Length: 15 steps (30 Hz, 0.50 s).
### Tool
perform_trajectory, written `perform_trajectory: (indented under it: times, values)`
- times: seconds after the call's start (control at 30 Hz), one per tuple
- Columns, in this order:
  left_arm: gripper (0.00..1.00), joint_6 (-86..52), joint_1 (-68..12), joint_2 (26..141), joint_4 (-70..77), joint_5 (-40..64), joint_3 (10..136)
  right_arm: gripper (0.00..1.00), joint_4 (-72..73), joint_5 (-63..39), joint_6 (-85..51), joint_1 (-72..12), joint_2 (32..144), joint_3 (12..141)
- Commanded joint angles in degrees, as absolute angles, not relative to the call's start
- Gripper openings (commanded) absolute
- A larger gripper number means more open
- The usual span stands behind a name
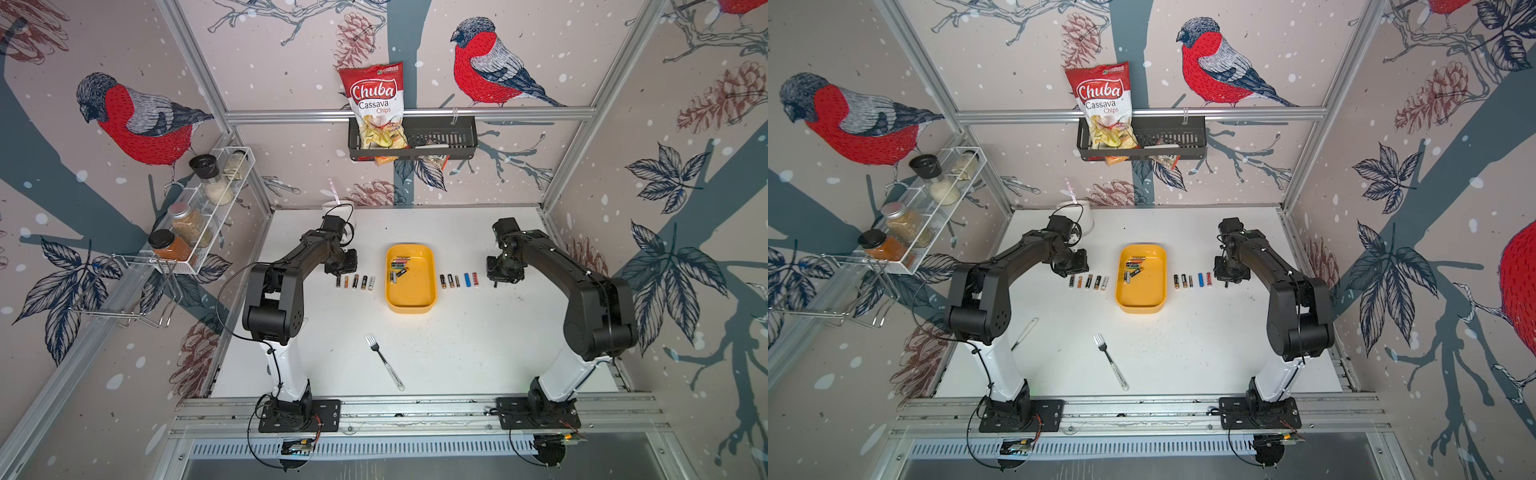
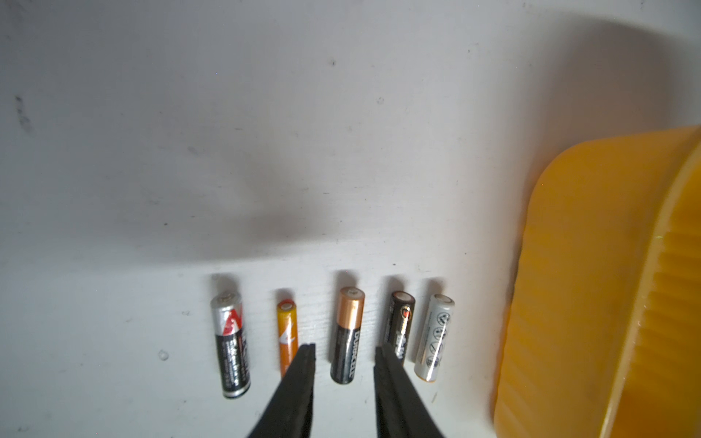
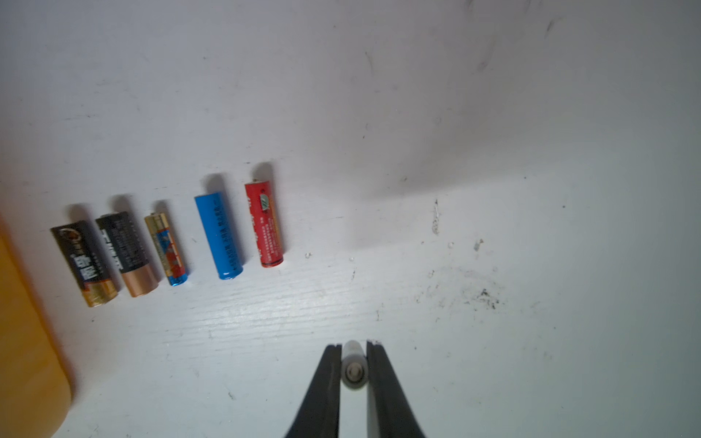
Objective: Take the batteries out of the storage box
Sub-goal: Place the battery at the center of the board.
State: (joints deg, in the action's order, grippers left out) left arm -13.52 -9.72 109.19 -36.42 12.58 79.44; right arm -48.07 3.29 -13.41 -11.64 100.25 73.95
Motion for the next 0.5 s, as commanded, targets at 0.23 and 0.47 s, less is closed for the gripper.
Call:
perform_trajectory:
  times: [0.23, 0.47]
  values:
    - [0.32, -13.1, -9.8, 108.5, -36.3, 12.9, 78.9, 0.18, -43.6, 0.4, -12.3, -11.1, 106.4, 74.9]
    - [0.32, -13.0, -9.8, 108.1, -36.3, 12.6, 78.2, 0.18, -43.0, 0.2, -11.8, -11.0, 110.5, 77.6]
